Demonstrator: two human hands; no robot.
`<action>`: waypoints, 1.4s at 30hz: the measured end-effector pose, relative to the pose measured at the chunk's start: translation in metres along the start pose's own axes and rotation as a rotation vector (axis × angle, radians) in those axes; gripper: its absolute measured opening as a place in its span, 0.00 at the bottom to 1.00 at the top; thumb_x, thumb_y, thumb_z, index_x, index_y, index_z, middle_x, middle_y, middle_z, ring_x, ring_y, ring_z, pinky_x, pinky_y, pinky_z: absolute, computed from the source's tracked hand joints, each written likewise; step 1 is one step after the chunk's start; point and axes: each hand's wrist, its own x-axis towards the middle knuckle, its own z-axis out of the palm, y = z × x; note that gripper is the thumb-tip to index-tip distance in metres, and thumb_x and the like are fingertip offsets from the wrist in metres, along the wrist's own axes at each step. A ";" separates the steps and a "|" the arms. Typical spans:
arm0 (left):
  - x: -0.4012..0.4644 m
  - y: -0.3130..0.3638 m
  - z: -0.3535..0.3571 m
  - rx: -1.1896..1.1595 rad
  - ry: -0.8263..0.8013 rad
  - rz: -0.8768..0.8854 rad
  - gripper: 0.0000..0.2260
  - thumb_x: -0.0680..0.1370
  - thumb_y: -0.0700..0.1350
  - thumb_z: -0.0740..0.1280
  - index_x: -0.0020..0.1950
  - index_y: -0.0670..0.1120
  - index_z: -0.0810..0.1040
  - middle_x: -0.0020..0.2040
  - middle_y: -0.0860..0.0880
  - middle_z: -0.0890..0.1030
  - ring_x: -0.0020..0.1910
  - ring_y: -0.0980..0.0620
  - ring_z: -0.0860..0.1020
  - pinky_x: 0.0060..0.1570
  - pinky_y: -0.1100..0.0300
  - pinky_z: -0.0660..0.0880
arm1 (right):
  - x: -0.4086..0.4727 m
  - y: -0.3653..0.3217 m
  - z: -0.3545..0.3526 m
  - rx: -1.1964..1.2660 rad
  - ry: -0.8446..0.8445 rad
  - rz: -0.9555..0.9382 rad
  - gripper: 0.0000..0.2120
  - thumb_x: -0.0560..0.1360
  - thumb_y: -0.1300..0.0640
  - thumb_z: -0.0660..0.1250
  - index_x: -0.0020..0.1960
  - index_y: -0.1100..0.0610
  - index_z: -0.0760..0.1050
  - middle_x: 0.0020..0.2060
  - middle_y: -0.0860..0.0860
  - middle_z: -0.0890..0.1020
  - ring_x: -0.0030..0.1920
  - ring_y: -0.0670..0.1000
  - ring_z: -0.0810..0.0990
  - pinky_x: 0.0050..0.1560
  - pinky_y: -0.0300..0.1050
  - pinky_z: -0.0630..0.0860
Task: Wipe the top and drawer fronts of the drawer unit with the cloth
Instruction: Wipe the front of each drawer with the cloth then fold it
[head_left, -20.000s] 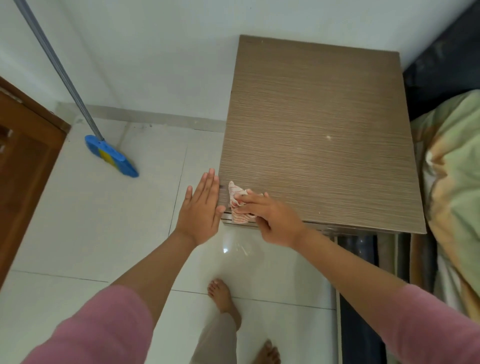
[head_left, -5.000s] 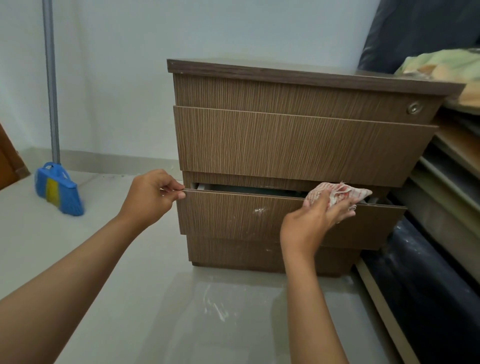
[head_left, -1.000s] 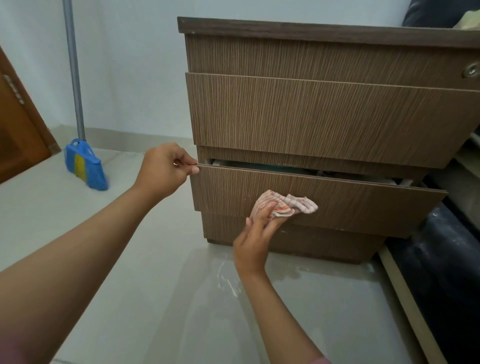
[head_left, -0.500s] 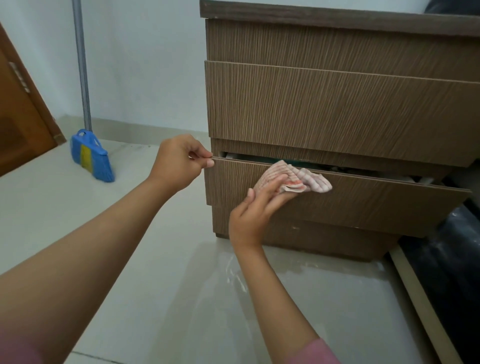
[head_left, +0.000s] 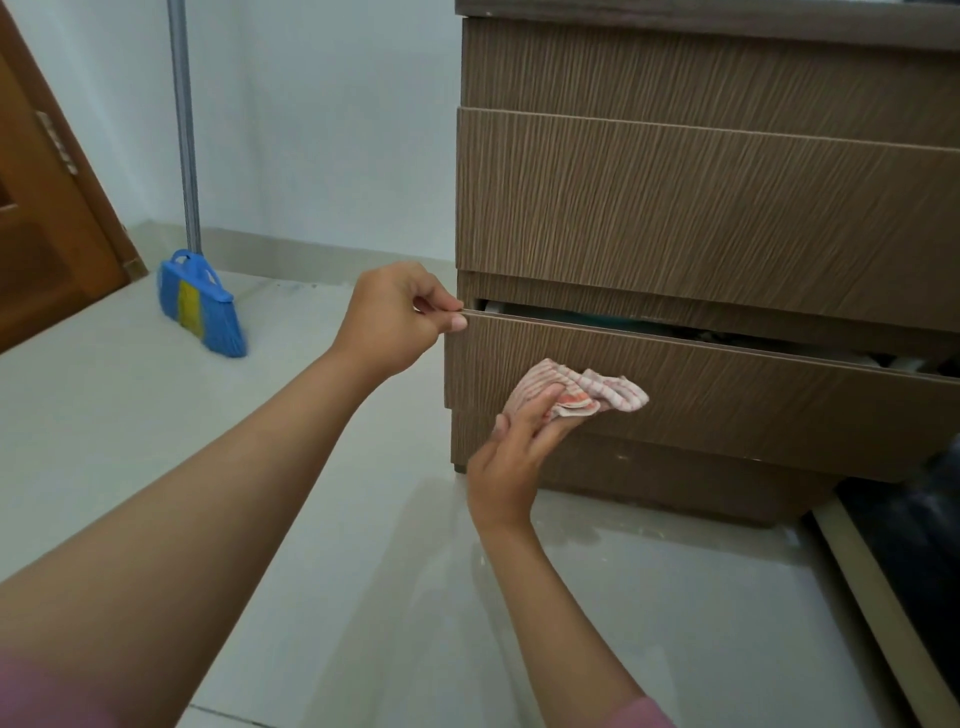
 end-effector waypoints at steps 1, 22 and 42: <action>0.001 0.000 -0.001 0.003 -0.016 -0.001 0.06 0.67 0.39 0.76 0.39 0.48 0.82 0.40 0.46 0.82 0.40 0.49 0.80 0.44 0.61 0.75 | 0.005 0.000 -0.003 0.005 0.033 0.015 0.29 0.77 0.68 0.57 0.74 0.66 0.47 0.72 0.66 0.42 0.75 0.51 0.37 0.73 0.36 0.46; 0.005 -0.005 -0.001 0.006 -0.020 0.024 0.06 0.69 0.37 0.74 0.40 0.47 0.82 0.38 0.50 0.81 0.40 0.51 0.79 0.42 0.65 0.74 | -0.011 0.021 -0.003 -0.088 -0.139 -0.057 0.33 0.75 0.70 0.60 0.74 0.61 0.49 0.72 0.69 0.42 0.76 0.61 0.45 0.72 0.45 0.58; 0.013 -0.012 0.021 0.050 0.155 0.059 0.05 0.70 0.37 0.73 0.45 0.42 0.83 0.41 0.46 0.80 0.39 0.54 0.77 0.45 0.60 0.76 | 0.074 0.114 -0.133 -0.017 0.312 0.441 0.33 0.79 0.58 0.54 0.76 0.59 0.37 0.75 0.64 0.40 0.75 0.60 0.50 0.73 0.53 0.58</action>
